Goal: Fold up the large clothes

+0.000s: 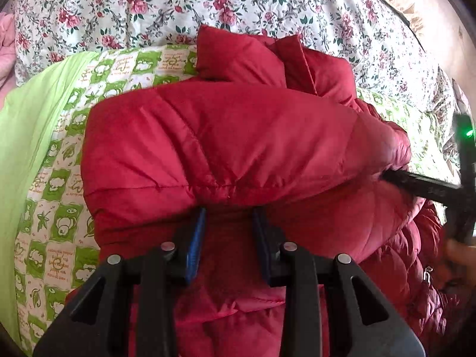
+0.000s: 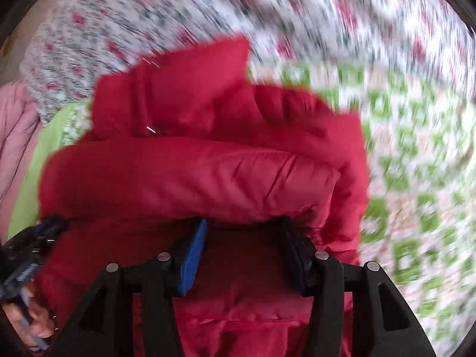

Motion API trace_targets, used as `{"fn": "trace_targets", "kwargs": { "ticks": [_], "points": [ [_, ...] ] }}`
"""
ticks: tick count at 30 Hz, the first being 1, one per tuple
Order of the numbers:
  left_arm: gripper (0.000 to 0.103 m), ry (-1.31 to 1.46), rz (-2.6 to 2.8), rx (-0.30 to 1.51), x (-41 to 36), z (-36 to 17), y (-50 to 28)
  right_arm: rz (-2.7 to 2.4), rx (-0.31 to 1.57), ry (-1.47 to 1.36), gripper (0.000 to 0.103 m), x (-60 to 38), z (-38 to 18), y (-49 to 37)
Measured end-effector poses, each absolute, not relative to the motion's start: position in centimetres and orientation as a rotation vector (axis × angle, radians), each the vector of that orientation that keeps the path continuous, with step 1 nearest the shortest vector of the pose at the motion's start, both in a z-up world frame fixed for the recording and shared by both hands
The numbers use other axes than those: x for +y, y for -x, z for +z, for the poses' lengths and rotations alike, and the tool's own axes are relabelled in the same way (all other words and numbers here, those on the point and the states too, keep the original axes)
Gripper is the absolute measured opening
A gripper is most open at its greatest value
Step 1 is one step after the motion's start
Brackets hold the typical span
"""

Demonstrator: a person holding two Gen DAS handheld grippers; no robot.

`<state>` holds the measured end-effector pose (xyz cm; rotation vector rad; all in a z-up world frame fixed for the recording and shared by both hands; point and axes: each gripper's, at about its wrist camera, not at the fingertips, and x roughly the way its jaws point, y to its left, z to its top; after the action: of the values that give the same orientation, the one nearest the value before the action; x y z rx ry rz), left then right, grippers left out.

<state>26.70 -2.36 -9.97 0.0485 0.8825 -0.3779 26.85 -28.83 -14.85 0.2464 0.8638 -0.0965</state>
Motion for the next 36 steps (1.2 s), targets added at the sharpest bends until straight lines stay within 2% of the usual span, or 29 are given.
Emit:
{"fn": "trace_targets", "kwargs": {
  "ticks": [3,12,20,24,36],
  "points": [
    [0.03,-0.05,-0.376,0.888,-2.4,-10.6,-27.0,-0.076,0.84,-0.261,0.05,-29.6,-16.6,-27.0],
    [0.03,-0.048,-0.362,0.876,-2.7,-12.0,-27.9,-0.082,0.843,-0.259,0.05,-29.7,-17.1,-27.8],
    [0.03,-0.058,-0.345,0.864,-2.7,-12.1,-27.7,-0.073,0.759,-0.249,0.053,-28.6,-12.1,-24.1],
    [0.03,-0.06,-0.348,0.864,-2.7,-12.0,-27.6,-0.089,0.892,-0.243,0.049,-29.8,-16.0,-26.4],
    [0.03,-0.089,-0.299,0.882,-3.4,-11.8,-27.7,-0.077,0.882,-0.258,0.049,-30.3,-16.9,-27.3]
  ]
}}
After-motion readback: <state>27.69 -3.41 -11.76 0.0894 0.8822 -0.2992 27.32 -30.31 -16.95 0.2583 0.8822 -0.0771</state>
